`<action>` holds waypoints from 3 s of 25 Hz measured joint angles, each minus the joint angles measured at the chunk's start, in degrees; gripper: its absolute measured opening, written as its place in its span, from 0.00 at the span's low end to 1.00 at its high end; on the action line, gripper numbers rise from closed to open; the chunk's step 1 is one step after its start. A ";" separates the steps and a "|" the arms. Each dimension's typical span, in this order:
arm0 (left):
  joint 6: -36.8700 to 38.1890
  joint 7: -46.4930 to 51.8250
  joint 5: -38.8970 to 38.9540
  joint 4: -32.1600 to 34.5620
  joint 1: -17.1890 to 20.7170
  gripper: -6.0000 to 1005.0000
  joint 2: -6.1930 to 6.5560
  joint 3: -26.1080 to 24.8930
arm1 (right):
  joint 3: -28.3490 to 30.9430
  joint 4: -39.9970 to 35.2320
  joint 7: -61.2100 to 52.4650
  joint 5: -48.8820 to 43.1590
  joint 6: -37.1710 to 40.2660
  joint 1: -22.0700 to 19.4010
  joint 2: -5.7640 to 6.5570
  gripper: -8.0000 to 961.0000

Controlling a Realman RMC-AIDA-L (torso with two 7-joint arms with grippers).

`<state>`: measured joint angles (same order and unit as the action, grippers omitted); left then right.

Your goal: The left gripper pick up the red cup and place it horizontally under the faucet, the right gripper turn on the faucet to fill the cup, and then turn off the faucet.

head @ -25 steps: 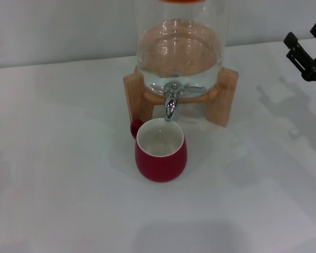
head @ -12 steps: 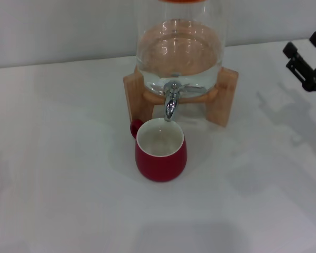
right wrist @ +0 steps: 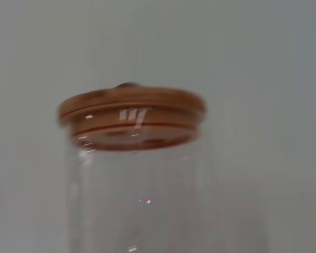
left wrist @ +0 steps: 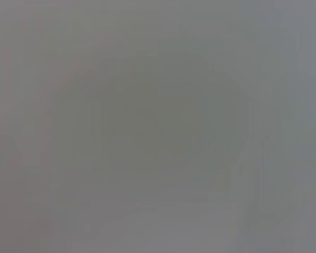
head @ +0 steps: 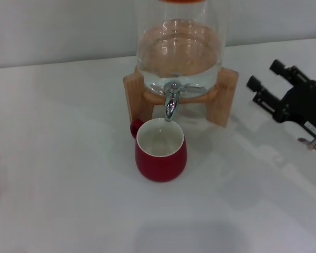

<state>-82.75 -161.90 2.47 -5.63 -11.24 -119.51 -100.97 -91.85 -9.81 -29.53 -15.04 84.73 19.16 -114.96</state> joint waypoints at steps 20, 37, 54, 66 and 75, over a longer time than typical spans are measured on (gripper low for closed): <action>-0.96 0.00 -0.27 0.27 0.01 0.49 -0.04 0.17 | -5.30 -0.53 -0.88 -1.37 0.07 2.67 -0.05 0.75; -0.69 0.00 -0.28 0.26 -0.42 0.49 0.04 0.25 | -9.55 -0.65 -2.30 -3.13 1.49 2.84 -0.26 0.75; -0.65 0.00 -0.41 0.27 -0.45 0.49 -0.12 0.34 | -10.35 -1.35 -3.04 -3.53 1.01 4.10 -0.40 0.75; -0.58 0.00 -0.47 0.71 -0.63 0.49 -0.12 0.34 | -12.30 -1.62 -3.86 -3.57 0.96 5.33 -0.70 0.75; -0.62 0.00 -0.45 0.71 -0.75 0.49 -0.05 0.34 | -13.13 -2.35 -4.37 -3.60 0.86 5.37 -0.68 0.75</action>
<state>-83.36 -161.90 2.02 -4.92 -11.99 -119.56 -100.63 -104.98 -12.16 -33.90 -18.64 85.59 24.52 -115.64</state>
